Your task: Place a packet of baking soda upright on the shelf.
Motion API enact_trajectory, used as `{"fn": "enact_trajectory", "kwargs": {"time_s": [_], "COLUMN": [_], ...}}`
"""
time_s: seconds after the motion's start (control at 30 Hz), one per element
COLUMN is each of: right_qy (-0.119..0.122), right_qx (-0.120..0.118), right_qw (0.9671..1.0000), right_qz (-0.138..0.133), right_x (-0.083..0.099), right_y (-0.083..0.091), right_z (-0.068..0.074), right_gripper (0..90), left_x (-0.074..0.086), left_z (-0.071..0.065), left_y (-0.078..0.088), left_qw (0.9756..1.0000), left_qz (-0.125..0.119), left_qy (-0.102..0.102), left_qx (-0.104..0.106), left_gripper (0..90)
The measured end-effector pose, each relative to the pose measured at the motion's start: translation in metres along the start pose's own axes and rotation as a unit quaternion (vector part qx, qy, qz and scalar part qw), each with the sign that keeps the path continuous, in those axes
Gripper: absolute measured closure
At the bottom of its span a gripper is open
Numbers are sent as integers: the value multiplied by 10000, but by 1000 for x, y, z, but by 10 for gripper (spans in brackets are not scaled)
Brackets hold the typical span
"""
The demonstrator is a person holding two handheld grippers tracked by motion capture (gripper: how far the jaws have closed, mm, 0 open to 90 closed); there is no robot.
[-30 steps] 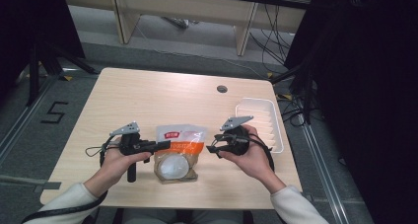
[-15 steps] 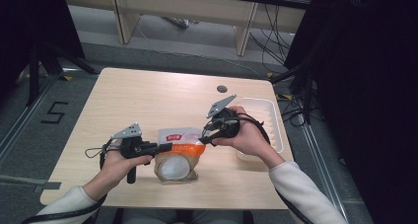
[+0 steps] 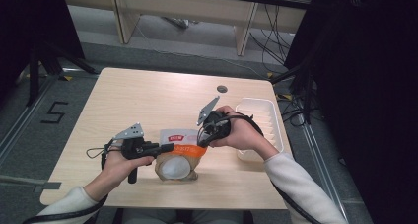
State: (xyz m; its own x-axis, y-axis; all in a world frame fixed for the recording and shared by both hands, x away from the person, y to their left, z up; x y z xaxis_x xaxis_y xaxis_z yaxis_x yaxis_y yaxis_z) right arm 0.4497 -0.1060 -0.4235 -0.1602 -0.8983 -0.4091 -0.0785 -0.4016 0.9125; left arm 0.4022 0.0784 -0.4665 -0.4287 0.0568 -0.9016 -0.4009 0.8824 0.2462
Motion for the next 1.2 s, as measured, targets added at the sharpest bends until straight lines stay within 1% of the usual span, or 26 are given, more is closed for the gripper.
{"fn": "enact_trajectory", "kwargs": {"time_s": [0.07, 0.1, 0.13, 0.17, 0.23, 0.27, 0.33, 0.37, 0.4, 0.43, 0.47, 0.53, 0.57, 0.6, 0.63, 0.67, 0.7, 0.77, 0.83, 0.93, 0.97, 1.03, 1.1, 1.13, 1.17, 1.2], "right_qy": [27, 29, 200, 108, 90, 89, 72, 94, 71, -1, 11, 21, -114, 49, -18, 205, -44, 10, 54, -20, 32, 62, 22, -19, 13, -2], "right_qx": [-80, -150, -164, -119, -118, -138, -175, -257, -199, -219, -258, -324, -311, -292, -340, -338, -256, -313, -354, -355, -305, -305, -227, -215, -177, -169], "right_qw": [9999, 9996, 9994, 9995, 9993, 9993, 9991, 9990, 9987, 9984, 9981, 9979, 9976, 9977, 9971, 9973, 9974, 9972, 9970, 9959, 9967, 9965, 9963, 9960, 9961, 9960], "right_qz": [73, 235, 219, 279, 338, 340, 370, 365, 469, 514, 567, 561, 613, 614, 675, 619, 677, 678, 679, 829, 752, 776, 834, 871, 860, 877], "right_x": [0, 1, 0, 0, 1, 1, 1, 0, 0, 0, -1, -4, -4, -5, -5, -5, -4, -4, -5, -8, -11, -12, -14, -15, -16, -15], "right_y": [1, 1, 1, 1, 2, 2, 2, 2, 3, 5, 6, 7, 8, 9, 10, 9, 11, 12, 15, 24, 26, 28, 32, 35, 38, 40], "right_z": [3, 5, 4, 5, 6, 6, 6, 7, 7, 8, 9, 10, 12, 8, 9, 5, 6, 4, 2, 2, 1, 0, -1, -1, -4, -5], "right_gripper": [768, 822, 858, 865, 886, 895, 900, 900, 900, 900, 900, 900, 900, 900, 900, 900, 900, 900, 900, 900, 900, 900, 900, 900, 900, 900], "left_x": [0, 0, 0, -1, -1, 0, 0, 1, 2, 3, 5, 8, 10, 11, 11, 13, 16, 25, 34, 46, 52, 52, 52, 52, 53, 55], "left_z": [-1, -2, -2, -2, -2, -3, -2, -2, -2, -1, -1, -1, -1, -1, 0, -1, -1, 0, -1, -3, -4, -3, -2, 0, 2, 3], "left_y": [0, -1, -1, -1, -1, -1, -2, -2, -2, -3, -3, -2, 1, 4, 8, 12, 17, 26, 34, 43, 47, 48, 49, 49, 49, 49], "left_qw": [10000, 10000, 10000, 10000, 10000, 10000, 9999, 9999, 9999, 9997, 9995, 9990, 9990, 9987, 9979, 9976, 9970, 9957, 9948, 9951, 9952, 9948, 9938, 9932, 9921, 9912], "left_qz": [0, -15, -18, -20, -33, -30, -23, -28, -18, 34, 129, 124, 137, 148, 151, 131, 125, 190, 246, 343, 401, 413, 400, 456, 530, 584], "left_qy": [6, -5, -18, -30, -45, 3, -126, -139, -127, -245, -247, -410, -351, -402, -525, -535, -529, -619, -614, -534, -454, -516, -453, -470, -579, -550], "left_qx": [-4, 14, 6, 7, 12, -31, 10, -2, -43, -92, -144, -158, -221, -292, -342, -419, -549, -665, -773, -761, -775, -779, -936, -966, -983, -1051], "left_gripper": [893, 893, 892, 892, 892, 892, 890, 888, 882, 866, 840, 787, 761, 727, 702, 669, 637, 591, 560, 527, 507, 494, 462, 439, 392, 382]}}
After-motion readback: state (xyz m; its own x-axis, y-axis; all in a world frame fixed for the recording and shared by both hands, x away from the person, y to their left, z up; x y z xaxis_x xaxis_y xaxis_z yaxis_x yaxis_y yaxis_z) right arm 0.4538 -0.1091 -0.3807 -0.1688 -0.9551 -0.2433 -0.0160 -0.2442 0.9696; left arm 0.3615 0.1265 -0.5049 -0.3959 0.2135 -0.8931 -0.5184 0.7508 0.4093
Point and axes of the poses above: each handheld gripper's, and its own axes: y roughly backward along the jaws, x roughly out of its underside, z roughly to its left, the point moved 6 cm from there along -y, roughly forward along the jaws
